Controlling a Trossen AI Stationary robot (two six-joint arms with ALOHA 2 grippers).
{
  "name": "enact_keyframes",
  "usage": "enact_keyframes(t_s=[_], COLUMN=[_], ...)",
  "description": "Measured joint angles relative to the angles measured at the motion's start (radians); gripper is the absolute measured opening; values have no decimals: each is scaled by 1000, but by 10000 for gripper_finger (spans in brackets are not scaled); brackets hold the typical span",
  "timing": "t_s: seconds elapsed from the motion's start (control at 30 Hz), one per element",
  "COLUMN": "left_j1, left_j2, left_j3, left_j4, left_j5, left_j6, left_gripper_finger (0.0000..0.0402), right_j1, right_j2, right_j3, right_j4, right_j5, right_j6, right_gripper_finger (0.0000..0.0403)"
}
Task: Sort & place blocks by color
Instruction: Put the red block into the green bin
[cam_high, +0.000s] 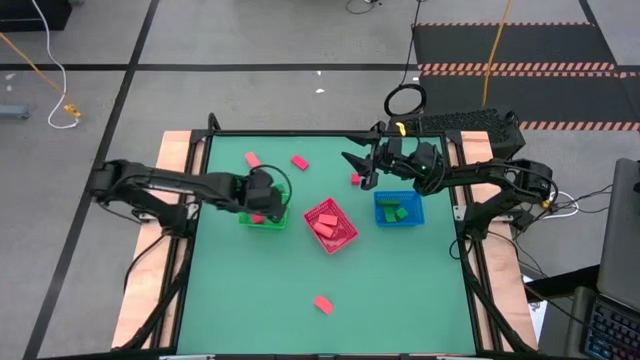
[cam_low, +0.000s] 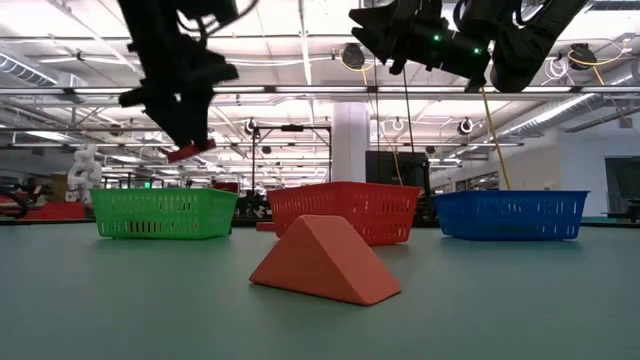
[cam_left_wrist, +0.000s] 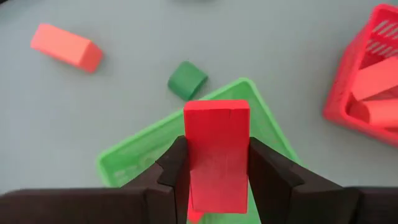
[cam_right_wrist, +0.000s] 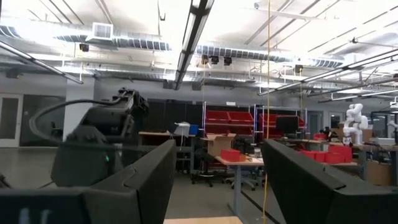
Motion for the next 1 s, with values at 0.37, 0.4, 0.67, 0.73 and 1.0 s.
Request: enact_keyframes(t_s=[0.37,0.4,0.67,0.73,1.0], left_j1=[79,79,86,103,269], left_j2=[76,73,18,-24,-111], left_j3=[-2,-1,-1,-1,0], left_j4=[-18,-15,18,57,316], left_j5=[40,40,14,-18,-13], left_j6=[63,66,132,184,455], left_gripper_finger=[284,297,346,347,339], right_j1=[-3,-5,-26,-27,-26], right_j2=[0,0,0,0,0], right_j3=[0,0,0,0,190], right_j4=[-18,-18,-124,-192,-789], right_j5=[0,-1,100,180,318], right_j6=[-24,-24,-41,-92,-124], right_gripper_finger=[235,235,235,235,235])
